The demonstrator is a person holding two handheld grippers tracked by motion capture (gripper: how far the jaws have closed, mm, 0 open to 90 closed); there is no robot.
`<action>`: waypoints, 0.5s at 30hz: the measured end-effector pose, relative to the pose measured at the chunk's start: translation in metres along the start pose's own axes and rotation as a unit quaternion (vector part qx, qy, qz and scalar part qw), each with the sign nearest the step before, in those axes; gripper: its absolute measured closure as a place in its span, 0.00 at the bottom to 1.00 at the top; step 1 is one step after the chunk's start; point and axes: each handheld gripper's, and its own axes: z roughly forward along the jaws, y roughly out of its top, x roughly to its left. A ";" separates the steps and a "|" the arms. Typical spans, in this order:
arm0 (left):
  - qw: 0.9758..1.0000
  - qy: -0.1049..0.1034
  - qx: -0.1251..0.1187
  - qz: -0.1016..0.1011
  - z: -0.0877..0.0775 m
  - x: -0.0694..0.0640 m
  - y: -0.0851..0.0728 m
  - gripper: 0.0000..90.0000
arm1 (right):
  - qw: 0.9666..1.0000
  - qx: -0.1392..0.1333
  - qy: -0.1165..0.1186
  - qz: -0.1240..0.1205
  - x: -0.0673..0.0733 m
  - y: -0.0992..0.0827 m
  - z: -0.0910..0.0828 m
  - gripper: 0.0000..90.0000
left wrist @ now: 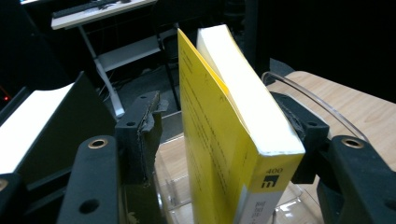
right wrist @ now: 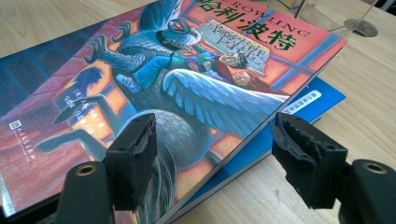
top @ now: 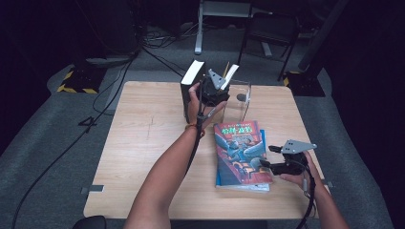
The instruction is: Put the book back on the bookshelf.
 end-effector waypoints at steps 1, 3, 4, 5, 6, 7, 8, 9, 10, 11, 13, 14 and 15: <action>1.000 -0.003 0.001 0.003 0.000 -0.002 0.000 0.43 | 1.000 0.000 0.000 0.000 0.000 0.000 0.000 0.35; 1.000 -0.008 0.001 0.004 0.000 -0.003 0.000 0.43 | 1.000 0.000 -0.001 0.000 0.000 0.000 0.000 0.35; 1.000 -0.014 0.002 0.005 0.000 -0.004 0.000 0.43 | 1.000 -0.001 -0.002 -0.001 0.000 0.000 0.000 0.35; 1.000 -0.015 0.002 0.007 0.000 -0.005 0.000 0.42 | 1.000 -0.001 -0.001 0.000 0.000 0.000 -0.001 0.35; 1.000 -0.015 0.004 0.010 0.000 -0.006 0.000 0.42 | 1.000 -0.002 -0.002 0.000 0.000 0.000 -0.001 0.35; 1.000 -0.021 0.005 0.008 -0.001 -0.007 0.000 0.42 | 1.000 -0.001 -0.002 0.001 0.000 0.000 -0.001 0.35; 1.000 -0.021 0.005 0.008 -0.001 -0.007 0.000 0.41 | 1.000 -0.001 -0.002 0.001 0.000 0.000 -0.001 0.35; 1.000 -0.020 0.007 0.010 -0.001 -0.008 0.000 0.41 | 1.000 -0.001 -0.003 0.000 0.000 0.000 0.000 0.35; 1.000 -0.023 0.006 0.010 -0.001 -0.008 -0.001 0.41 | 1.000 -0.001 -0.002 0.000 0.000 0.000 0.000 0.35; 1.000 -0.026 0.006 0.010 -0.001 -0.008 -0.001 0.41 | 1.000 -0.001 -0.002 -0.001 0.000 0.000 0.000 0.35; 1.000 -0.028 0.006 0.007 -0.002 -0.008 -0.001 0.40 | 1.000 -0.002 -0.002 0.000 0.000 0.000 -0.001 0.35; 0.999 -0.034 0.005 0.006 -0.003 -0.008 -0.002 0.40 | 1.000 -0.002 -0.003 0.000 0.000 0.000 -0.001 0.35; 0.999 -0.036 0.006 0.005 -0.003 -0.008 -0.002 0.40 | 1.000 -0.002 -0.002 0.001 0.000 0.000 -0.001 0.35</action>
